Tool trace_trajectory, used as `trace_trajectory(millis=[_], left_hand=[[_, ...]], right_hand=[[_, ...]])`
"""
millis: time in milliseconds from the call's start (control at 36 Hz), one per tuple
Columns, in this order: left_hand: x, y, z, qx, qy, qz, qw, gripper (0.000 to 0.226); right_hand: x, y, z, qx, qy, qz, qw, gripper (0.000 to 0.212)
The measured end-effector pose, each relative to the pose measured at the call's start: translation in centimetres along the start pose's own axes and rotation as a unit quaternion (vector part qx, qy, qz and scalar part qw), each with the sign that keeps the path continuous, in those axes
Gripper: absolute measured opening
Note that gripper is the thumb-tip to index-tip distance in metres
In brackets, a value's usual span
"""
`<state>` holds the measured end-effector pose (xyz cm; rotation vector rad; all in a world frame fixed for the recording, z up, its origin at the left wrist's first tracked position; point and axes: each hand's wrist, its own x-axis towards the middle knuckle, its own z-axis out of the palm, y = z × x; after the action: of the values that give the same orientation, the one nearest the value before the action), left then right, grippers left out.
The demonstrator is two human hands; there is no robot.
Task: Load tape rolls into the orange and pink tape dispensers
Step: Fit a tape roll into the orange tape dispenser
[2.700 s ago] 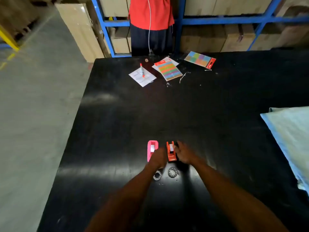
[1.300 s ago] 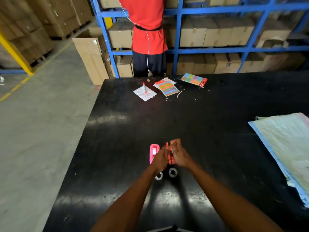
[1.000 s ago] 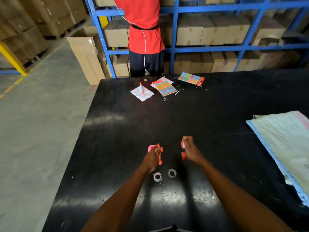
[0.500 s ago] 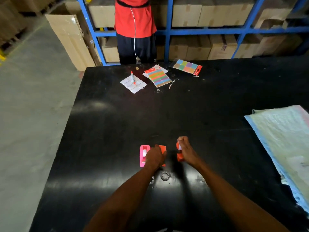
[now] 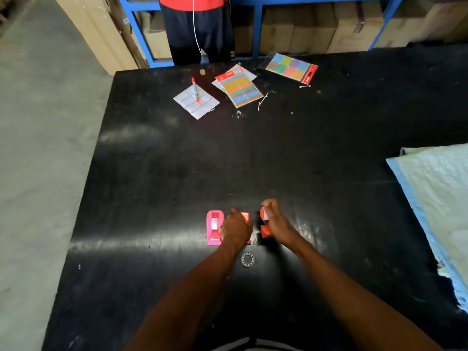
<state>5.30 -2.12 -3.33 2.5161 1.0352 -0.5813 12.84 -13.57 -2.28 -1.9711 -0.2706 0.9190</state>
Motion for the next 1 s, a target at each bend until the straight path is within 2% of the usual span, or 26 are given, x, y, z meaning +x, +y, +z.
trace_trajectory(millis=[111, 194, 278, 361, 417, 472, 556, 639, 889, 1000], left_hand=[[-0.3, 0.0, 0.1, -0.044, 0.005, -0.018, 0.999, 0.077], [-0.7, 0.0, -0.3, -0.065, 0.015, -0.017, 0.998, 0.077], [-1.6, -0.1, -0.7, -0.076, 0.075, 0.017, 0.994, 0.060], [-2.7, -0.3, -1.2, -0.184, 0.133, 0.100, 0.969, 0.036], [-3.5, -0.3, -1.7, -0.303, 0.109, 0.149, 0.935, 0.024], [-4.1, -0.3, -2.0, -0.389, 0.049, 0.161, 0.906, 0.027], [-4.8, 0.0, -2.2, -0.432, -0.044, 0.172, 0.884, 0.030], [-6.1, 0.6, -2.7, -0.463, -0.060, 0.205, 0.860, 0.033], [-7.1, 0.3, -1.5, -0.437, -0.014, 0.221, 0.872, 0.022], [-7.0, -0.7, 0.0, -0.399, 0.027, 0.203, 0.894, 0.020]], right_hand=[[-0.4, -0.4, -0.1, 0.014, -0.012, -0.007, 1.000, 0.029], [-0.7, -0.4, -0.3, 0.018, -0.013, -0.010, 1.000, 0.034], [-1.0, -0.3, -0.4, 0.015, -0.014, -0.007, 1.000, 0.036], [-1.4, -0.2, -0.6, 0.012, -0.007, -0.010, 1.000, 0.032], [-1.7, -0.2, -0.8, 0.003, 0.001, -0.018, 1.000, 0.034], [-2.1, -0.1, -1.0, -0.002, 0.013, -0.032, 0.999, 0.034], [-2.5, -0.3, -1.2, -0.007, 0.034, -0.059, 0.998, 0.026], [-3.5, -0.5, -1.5, -0.023, 0.056, -0.072, 0.996, 0.027], [-6.5, 0.2, -2.5, -0.060, 0.052, -0.091, 0.993, 0.027], [-6.5, 0.7, -3.5, -0.046, 0.095, -0.072, 0.992, 0.024]])
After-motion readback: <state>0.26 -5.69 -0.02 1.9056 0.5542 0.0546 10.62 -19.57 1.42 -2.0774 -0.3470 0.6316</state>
